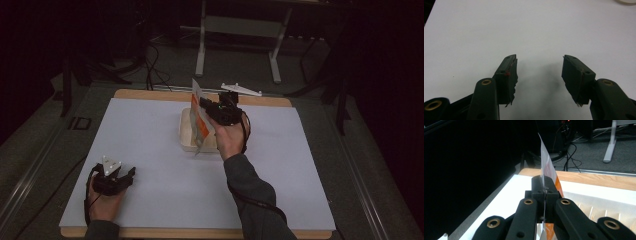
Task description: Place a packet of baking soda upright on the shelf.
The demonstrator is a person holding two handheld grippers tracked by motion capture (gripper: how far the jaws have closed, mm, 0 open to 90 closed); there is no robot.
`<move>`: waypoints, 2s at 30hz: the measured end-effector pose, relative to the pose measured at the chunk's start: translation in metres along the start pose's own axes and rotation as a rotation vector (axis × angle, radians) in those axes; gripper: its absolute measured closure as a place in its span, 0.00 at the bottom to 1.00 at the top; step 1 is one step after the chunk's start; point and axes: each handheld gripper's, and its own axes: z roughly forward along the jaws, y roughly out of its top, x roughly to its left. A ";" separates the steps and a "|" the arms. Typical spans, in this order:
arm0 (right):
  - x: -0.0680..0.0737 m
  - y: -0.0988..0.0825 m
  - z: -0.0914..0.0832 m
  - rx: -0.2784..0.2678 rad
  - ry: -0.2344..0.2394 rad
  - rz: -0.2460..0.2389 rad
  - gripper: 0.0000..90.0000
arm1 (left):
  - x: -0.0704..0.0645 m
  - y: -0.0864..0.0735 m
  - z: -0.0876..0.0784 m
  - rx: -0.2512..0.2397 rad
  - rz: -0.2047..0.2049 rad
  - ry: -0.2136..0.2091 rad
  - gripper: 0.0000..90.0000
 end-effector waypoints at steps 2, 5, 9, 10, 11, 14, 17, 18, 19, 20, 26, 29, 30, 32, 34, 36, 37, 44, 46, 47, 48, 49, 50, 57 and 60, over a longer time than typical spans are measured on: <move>-0.001 0.001 0.002 -0.008 -0.012 -0.001 1.00 | 0.000 0.000 0.000 -0.001 0.000 0.000 0.51; -0.001 0.002 0.004 -0.013 -0.022 0.009 1.00 | 0.000 0.000 0.000 0.000 -0.001 -0.001 0.50; -0.002 0.001 0.007 -0.013 -0.041 0.007 1.00 | 0.000 0.000 0.000 -0.001 0.001 0.000 0.50; -0.003 0.001 0.008 -0.012 -0.043 0.008 1.00 | 0.000 0.000 0.000 0.000 0.000 -0.001 0.50; -0.003 0.001 0.008 -0.015 -0.048 0.011 1.00 | 0.000 0.000 0.000 -0.002 0.000 0.000 0.50; -0.005 0.002 0.010 -0.022 -0.058 0.017 1.00 | 0.000 0.000 0.000 -0.002 0.000 0.000 0.50; -0.007 0.003 0.011 -0.034 -0.071 0.020 1.00 | 0.000 0.000 0.000 -0.003 0.000 -0.001 0.50; -0.008 0.004 0.012 -0.039 -0.073 0.024 1.00 | 0.000 0.000 0.000 -0.001 -0.001 -0.001 0.50; -0.009 0.005 0.012 -0.038 -0.075 0.028 1.00 | 0.000 0.000 0.000 -0.001 -0.001 -0.002 0.50; -0.009 0.005 0.013 -0.041 -0.081 0.031 1.00 | 0.000 0.000 0.000 -0.001 -0.001 -0.002 0.50; -0.010 0.009 0.020 -0.062 -0.103 0.029 1.00 | 0.001 0.000 -0.001 -0.003 -0.007 -0.005 0.50; -0.009 0.010 0.024 -0.071 -0.117 0.023 1.00 | 0.001 0.000 -0.001 -0.005 -0.009 -0.007 0.50; -0.009 0.011 0.026 -0.074 -0.125 0.016 1.00 | 0.001 0.000 -0.001 -0.005 -0.009 -0.008 0.50; -0.008 0.011 0.028 -0.078 -0.128 0.012 1.00 | 0.001 0.000 -0.001 -0.005 -0.009 -0.009 0.50; -0.008 0.010 0.030 -0.080 -0.133 0.007 1.00 | 0.001 0.000 -0.001 -0.006 -0.009 -0.009 0.50; -0.007 0.008 0.031 -0.084 -0.140 0.000 1.00 | 0.001 0.000 -0.001 -0.006 -0.009 -0.010 0.50; -0.007 0.007 0.032 -0.088 -0.139 -0.001 1.00 | 0.001 0.000 -0.001 -0.007 -0.009 -0.009 0.50; -0.007 0.005 0.030 -0.116 -0.143 -0.013 1.00 | 0.001 0.000 -0.001 -0.008 -0.012 -0.009 0.50; -0.008 0.004 0.030 -0.126 -0.143 -0.014 1.00 | 0.001 0.000 -0.001 -0.007 -0.012 -0.009 0.50; -0.007 0.003 0.031 -0.126 -0.142 -0.016 1.00 | 0.001 0.000 0.000 -0.007 -0.012 -0.009 0.50; -0.007 0.003 0.031 -0.123 -0.142 -0.021 1.00 | 0.001 0.000 -0.001 -0.008 -0.011 -0.009 0.50; -0.007 0.002 0.031 -0.123 -0.142 -0.020 1.00 | 0.001 0.000 -0.001 -0.008 -0.011 -0.009 0.50; -0.006 0.002 0.031 -0.121 -0.139 -0.019 1.00 | 0.001 0.000 -0.001 -0.009 -0.011 -0.009 0.50; -0.004 -0.009 0.035 -0.106 -0.131 -0.026 1.00 | 0.000 0.000 -0.001 -0.008 -0.009 -0.009 0.50; -0.004 -0.015 0.038 -0.095 -0.131 -0.022 1.00 | 0.001 0.000 -0.001 -0.007 -0.010 -0.010 0.50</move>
